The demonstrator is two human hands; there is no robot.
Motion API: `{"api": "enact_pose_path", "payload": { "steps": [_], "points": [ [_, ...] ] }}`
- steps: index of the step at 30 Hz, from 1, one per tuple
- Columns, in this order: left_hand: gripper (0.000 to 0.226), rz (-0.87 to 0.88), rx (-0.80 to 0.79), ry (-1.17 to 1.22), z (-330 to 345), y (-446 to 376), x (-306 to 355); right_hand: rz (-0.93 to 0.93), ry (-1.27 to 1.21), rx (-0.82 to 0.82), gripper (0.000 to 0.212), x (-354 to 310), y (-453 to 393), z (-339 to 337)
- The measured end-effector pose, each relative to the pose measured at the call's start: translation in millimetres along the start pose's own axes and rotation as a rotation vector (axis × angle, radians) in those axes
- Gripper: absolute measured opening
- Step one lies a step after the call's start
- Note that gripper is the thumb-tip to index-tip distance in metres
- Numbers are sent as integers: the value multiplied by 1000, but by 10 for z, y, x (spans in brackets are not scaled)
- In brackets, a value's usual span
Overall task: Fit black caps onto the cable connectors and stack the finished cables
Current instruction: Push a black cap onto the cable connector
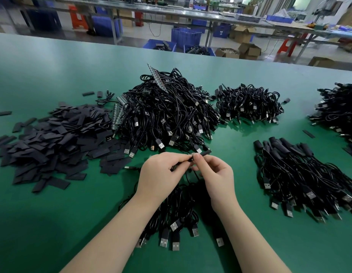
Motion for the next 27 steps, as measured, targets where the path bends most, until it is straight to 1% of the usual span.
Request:
{"api": "enact_pose_path", "payload": {
  "steps": [6,11,16,19,24,27],
  "points": [
    [18,-12,-1,29,8,-1,-30,5,18,-6,18,23,5,0],
    [16,-70,-30,75,54,-21,-90,6,-16,64,16,8,-8,-76],
    [17,-93,-20,71,34,-17,-111,12,43,-6,17,37,-16,-15],
    [18,-120,-22,103,33,-19,-132,-15,70,-25,20,27,-22,-15],
    [17,-132,-19,98,36,-17,-134,-43,52,-51,15,30,-31,6],
    [18,-135,-6,99,17,-16,-141,-63,47,-105,25,-14,-31,40]
  ]
}}
Point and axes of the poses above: each hand's wrist, its own y-axis away from the middle knuckle, its own z-axis out of the palm, x = y × z, the point moved 9 cm from there along -y, towards the middle knuckle, and after that the axes turned 6 degrees about -x, right-handed, at the moved point
